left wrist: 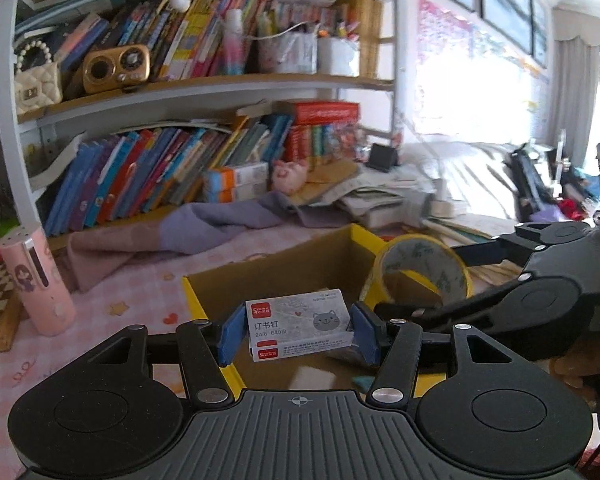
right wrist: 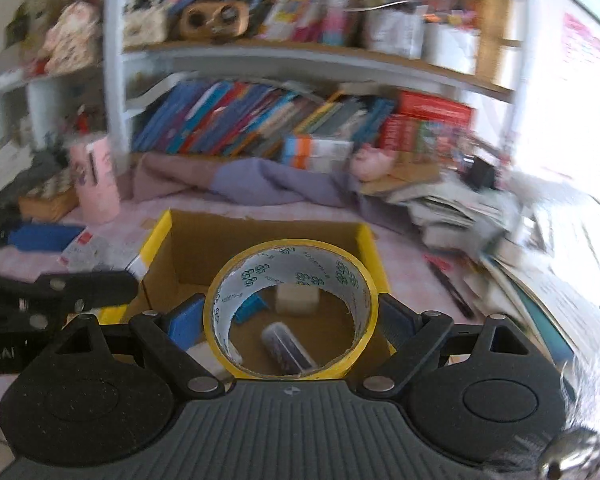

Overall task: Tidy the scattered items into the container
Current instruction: 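Carry the tape roll over the yellow box with the right gripper while the left carries the staple box, then lower and open the right gripper to drop the tape while the left drops the staple box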

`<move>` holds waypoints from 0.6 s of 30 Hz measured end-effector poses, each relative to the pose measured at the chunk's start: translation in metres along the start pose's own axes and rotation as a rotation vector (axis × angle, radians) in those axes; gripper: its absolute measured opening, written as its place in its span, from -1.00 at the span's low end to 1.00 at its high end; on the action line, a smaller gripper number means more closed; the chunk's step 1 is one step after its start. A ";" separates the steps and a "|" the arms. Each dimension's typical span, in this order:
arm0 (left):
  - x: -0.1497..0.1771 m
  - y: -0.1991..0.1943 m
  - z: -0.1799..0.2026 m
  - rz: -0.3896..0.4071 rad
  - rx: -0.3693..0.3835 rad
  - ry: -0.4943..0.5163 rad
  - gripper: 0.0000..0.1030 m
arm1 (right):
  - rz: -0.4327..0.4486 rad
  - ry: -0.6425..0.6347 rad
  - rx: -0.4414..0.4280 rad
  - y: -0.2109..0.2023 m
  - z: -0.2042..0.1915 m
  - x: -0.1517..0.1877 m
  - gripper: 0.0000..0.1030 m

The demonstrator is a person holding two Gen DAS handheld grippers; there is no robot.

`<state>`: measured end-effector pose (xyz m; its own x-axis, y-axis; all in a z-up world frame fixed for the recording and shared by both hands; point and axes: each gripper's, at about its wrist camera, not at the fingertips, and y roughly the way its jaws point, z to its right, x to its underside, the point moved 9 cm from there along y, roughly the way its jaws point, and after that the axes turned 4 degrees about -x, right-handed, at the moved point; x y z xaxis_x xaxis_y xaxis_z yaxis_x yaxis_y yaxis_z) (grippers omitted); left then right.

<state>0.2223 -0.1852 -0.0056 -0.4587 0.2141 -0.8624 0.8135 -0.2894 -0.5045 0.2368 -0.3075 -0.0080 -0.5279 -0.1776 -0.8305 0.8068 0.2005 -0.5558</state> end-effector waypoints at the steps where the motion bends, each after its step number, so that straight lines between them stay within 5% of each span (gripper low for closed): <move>1: -0.001 0.008 -0.001 -0.014 -0.014 -0.002 0.09 | -0.016 -0.016 -0.015 0.010 0.001 -0.001 0.72; 18: 0.021 0.096 -0.013 -0.235 -0.179 -0.020 0.10 | -0.313 -0.271 -0.223 0.125 0.002 0.016 0.72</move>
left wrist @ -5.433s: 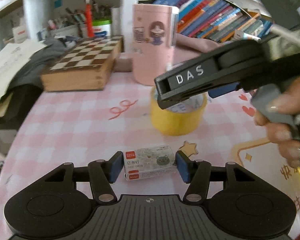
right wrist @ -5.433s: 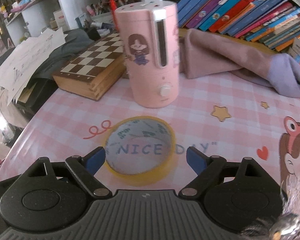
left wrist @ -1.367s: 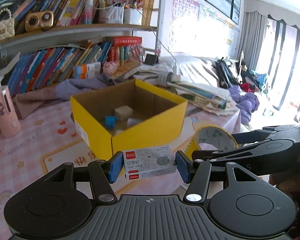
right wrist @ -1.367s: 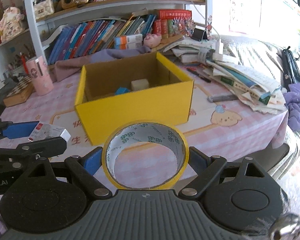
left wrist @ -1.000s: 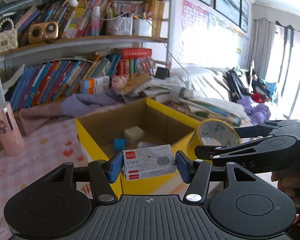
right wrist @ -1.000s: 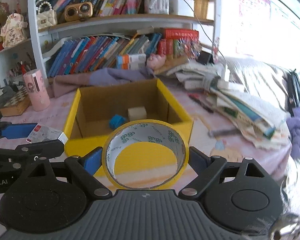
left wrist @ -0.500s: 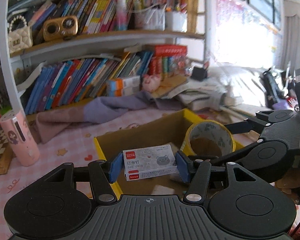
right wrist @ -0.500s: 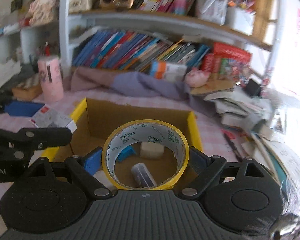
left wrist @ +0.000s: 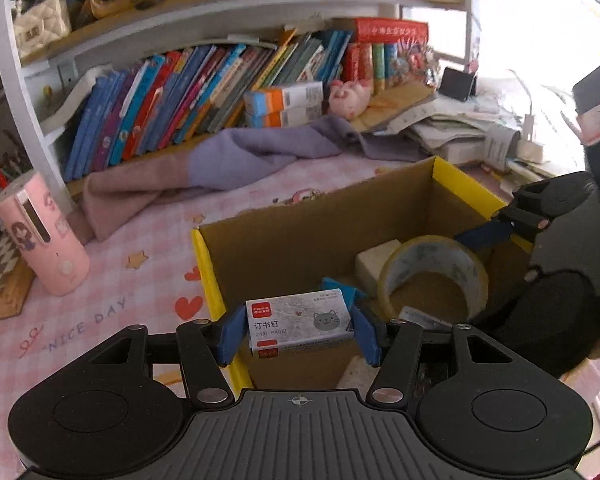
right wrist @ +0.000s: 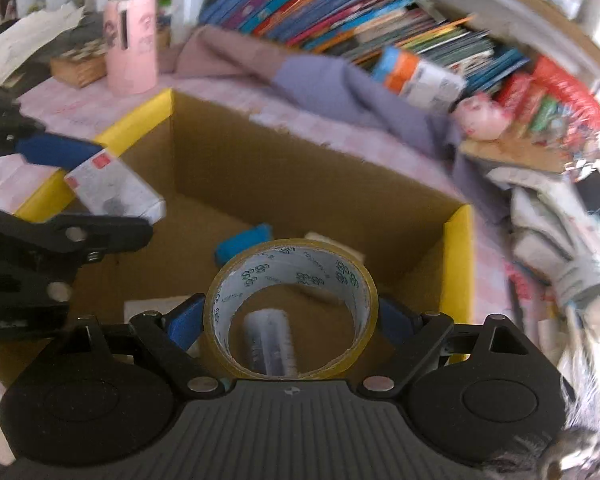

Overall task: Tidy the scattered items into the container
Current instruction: 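Lower and open the right gripper to drop the tape while the left drops the staple box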

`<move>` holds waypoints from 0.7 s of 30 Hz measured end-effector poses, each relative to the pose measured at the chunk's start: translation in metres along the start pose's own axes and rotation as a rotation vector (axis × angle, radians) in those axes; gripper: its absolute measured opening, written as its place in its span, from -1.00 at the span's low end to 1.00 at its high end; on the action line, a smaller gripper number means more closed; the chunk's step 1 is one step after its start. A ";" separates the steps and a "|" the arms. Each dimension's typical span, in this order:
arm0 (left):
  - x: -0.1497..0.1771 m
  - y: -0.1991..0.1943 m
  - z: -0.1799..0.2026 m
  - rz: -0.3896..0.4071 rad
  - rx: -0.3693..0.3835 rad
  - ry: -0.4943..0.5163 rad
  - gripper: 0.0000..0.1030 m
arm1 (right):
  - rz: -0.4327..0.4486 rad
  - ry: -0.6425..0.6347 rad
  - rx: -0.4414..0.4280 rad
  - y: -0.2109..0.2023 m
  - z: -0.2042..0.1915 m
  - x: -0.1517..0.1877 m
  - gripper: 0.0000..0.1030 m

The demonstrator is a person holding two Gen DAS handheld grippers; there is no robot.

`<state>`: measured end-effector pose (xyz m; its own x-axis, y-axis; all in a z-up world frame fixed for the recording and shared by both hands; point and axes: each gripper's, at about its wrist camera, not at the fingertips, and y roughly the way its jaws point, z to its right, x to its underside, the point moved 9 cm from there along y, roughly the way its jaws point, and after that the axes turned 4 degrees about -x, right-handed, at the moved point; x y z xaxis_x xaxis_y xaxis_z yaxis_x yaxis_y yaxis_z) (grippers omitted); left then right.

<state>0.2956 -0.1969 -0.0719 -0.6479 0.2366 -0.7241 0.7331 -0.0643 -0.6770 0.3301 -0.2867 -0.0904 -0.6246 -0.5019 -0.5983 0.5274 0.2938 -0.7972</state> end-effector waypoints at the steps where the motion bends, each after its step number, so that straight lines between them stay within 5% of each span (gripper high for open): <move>1: 0.000 0.003 0.001 -0.005 -0.004 0.003 0.10 | -0.005 -0.015 -0.015 0.001 -0.002 0.000 0.72; 17: -0.004 0.014 0.008 -0.002 -0.044 -0.022 0.14 | 0.002 -0.046 -0.018 0.001 -0.006 0.000 0.73; 21: -0.007 0.003 0.002 0.046 -0.070 -0.037 0.47 | 0.030 -0.018 -0.026 -0.004 -0.004 -0.002 0.75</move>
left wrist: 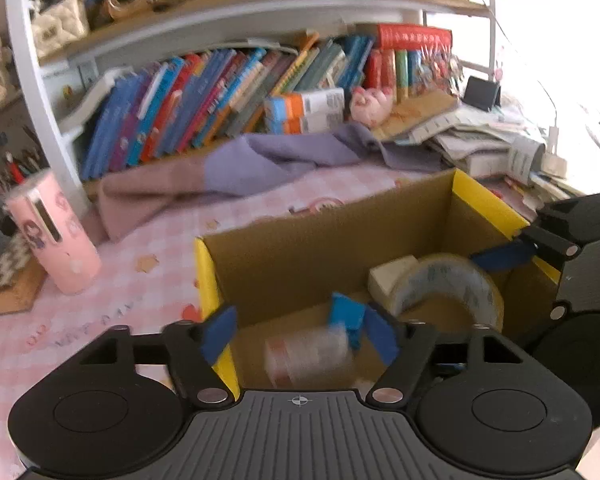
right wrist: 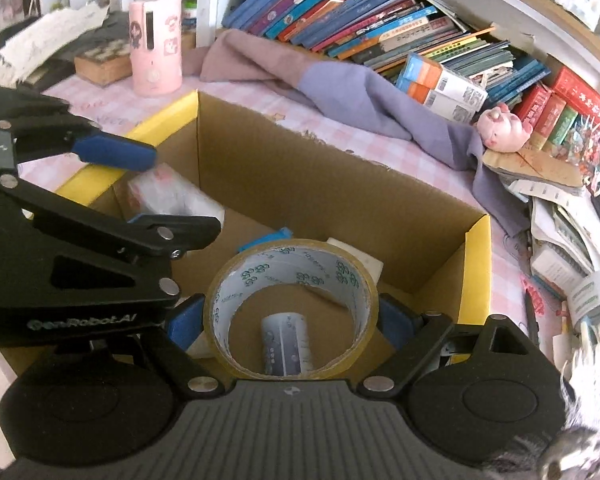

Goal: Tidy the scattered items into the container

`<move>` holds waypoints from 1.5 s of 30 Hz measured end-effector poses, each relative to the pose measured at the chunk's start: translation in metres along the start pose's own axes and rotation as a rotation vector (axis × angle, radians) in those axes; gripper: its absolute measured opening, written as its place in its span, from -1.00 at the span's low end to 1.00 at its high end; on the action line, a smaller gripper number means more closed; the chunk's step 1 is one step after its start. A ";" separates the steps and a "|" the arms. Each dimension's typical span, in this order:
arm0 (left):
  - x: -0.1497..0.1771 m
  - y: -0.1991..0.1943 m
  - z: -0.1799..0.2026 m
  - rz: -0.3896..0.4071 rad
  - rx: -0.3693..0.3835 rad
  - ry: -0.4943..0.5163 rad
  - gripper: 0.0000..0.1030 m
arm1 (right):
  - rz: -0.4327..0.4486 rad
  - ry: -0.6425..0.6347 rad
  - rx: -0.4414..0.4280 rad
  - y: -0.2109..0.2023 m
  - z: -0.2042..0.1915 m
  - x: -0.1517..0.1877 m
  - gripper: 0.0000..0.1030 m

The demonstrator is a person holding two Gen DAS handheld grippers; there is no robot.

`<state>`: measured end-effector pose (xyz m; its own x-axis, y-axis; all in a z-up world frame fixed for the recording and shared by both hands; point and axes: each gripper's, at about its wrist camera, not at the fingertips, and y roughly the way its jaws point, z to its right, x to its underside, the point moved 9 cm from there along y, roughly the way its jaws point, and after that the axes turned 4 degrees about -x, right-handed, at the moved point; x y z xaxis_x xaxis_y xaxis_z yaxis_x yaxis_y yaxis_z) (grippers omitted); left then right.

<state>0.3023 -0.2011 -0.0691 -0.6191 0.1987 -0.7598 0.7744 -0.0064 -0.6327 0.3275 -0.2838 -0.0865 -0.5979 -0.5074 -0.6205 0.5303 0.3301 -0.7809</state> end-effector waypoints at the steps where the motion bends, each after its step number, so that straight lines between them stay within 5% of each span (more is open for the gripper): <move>1: -0.002 -0.003 -0.001 0.012 0.000 0.000 0.54 | 0.006 0.010 0.001 -0.002 0.001 0.000 0.76; 10: -0.014 -0.053 -0.017 0.138 -0.047 -0.053 0.86 | 0.129 0.063 0.051 -0.040 0.000 -0.011 0.80; 19: 0.011 -0.114 -0.043 0.204 -0.114 -0.171 1.00 | 0.255 0.116 0.101 -0.090 -0.030 -0.006 0.86; 37: 0.104 -0.188 -0.074 0.157 -0.155 -0.232 1.00 | 0.312 0.227 0.166 -0.148 -0.108 0.057 0.92; 45: 0.149 -0.201 -0.079 0.065 -0.193 -0.275 1.00 | 0.307 0.306 0.181 -0.161 -0.134 0.085 0.95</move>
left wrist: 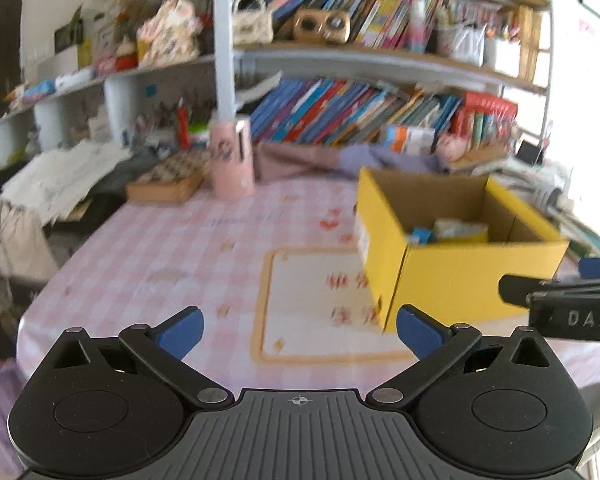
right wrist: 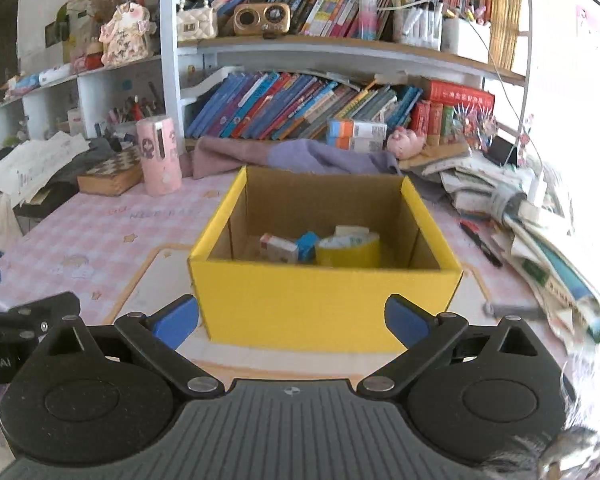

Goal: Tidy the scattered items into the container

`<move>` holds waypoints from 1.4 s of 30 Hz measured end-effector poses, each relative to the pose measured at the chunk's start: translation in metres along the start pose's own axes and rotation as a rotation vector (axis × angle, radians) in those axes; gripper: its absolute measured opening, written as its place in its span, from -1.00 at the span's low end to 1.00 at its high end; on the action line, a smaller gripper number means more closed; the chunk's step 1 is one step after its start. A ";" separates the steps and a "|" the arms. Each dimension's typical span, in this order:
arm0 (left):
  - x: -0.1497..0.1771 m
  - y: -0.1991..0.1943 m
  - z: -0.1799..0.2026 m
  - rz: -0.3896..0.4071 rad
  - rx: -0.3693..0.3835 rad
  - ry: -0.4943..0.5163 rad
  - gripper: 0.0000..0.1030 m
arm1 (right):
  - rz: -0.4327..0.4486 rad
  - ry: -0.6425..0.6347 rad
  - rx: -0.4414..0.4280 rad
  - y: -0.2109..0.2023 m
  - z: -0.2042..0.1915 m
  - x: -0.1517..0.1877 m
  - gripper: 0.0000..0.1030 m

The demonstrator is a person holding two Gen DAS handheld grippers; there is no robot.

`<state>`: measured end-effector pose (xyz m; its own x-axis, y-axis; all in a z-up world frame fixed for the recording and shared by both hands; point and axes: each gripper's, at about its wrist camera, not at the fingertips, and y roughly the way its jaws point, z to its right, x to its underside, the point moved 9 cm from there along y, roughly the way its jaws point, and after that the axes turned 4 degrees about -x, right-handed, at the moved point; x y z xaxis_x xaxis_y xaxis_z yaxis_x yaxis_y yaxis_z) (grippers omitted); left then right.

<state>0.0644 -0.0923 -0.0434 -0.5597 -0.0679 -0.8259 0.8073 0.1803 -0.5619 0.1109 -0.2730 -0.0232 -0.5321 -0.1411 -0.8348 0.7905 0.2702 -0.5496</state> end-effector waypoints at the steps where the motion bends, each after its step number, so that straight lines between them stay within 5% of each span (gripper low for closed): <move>1: 0.004 -0.001 -0.002 -0.014 0.000 0.007 1.00 | -0.011 -0.003 0.004 -0.001 -0.003 0.004 0.95; 21: 0.042 -0.023 -0.017 -0.076 0.054 0.052 1.00 | -0.095 0.021 0.009 -0.026 -0.041 0.061 0.97; 42: 0.048 -0.026 -0.026 -0.087 0.071 0.044 1.00 | -0.096 0.016 0.010 -0.030 -0.051 0.059 0.98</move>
<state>0.0117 -0.0747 -0.0667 -0.6346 -0.0373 -0.7719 0.7656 0.1061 -0.6345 0.0400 -0.2407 -0.0544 -0.6103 -0.1508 -0.7777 0.7385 0.2468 -0.6274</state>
